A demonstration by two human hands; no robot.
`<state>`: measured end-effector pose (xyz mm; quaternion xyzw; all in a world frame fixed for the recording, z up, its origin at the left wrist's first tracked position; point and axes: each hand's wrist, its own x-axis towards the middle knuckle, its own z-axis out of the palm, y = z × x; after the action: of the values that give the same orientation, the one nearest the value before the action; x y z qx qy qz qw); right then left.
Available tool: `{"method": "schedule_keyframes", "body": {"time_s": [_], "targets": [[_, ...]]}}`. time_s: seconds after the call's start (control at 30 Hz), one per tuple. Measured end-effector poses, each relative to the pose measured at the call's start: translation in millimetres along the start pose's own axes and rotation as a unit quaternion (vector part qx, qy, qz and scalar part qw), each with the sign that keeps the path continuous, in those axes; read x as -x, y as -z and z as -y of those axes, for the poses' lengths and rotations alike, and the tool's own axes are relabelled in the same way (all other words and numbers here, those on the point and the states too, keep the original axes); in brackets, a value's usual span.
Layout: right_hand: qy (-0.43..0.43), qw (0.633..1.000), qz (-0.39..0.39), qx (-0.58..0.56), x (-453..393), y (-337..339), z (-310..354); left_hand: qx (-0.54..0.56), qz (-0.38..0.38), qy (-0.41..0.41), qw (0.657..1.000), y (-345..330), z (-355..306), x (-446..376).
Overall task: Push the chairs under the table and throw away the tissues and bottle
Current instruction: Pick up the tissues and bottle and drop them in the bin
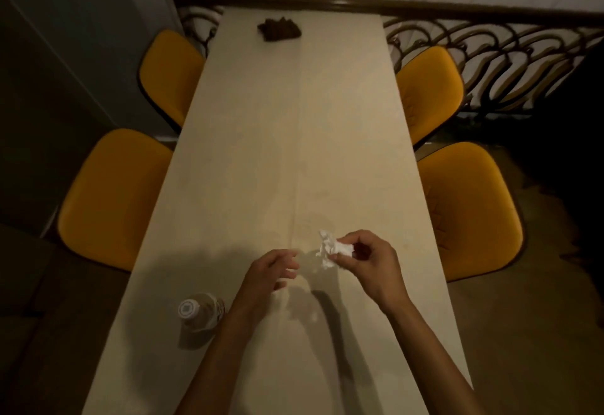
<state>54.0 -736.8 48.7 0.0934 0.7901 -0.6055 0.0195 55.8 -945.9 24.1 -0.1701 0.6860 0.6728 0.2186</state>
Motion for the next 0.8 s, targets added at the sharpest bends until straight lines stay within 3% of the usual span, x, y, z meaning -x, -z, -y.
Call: {"method": "schedule_keyframes", "body": {"time_s": [0.17,0.33,0.57,0.8], "targets": [[0.074,0.996,0.042,0.007,25.8,1.6,33.6,0.118,0.112,0.0,0.987,-25.3,-50.9,41.9],[0.112,0.99,0.064,0.059,41.2,1.0,58.3,0.104,0.164,-0.029,0.98,-33.6,-72.9,63.1],[0.098,0.992,-0.003,0.075,58.9,-1.1,68.2,0.08,0.148,-0.066,0.984,-40.5,-77.3,78.4],[0.12,0.986,-0.005,0.112,60.9,5.4,62.0,0.049,0.088,-0.118,0.988,-43.8,-74.8,84.0]]}}
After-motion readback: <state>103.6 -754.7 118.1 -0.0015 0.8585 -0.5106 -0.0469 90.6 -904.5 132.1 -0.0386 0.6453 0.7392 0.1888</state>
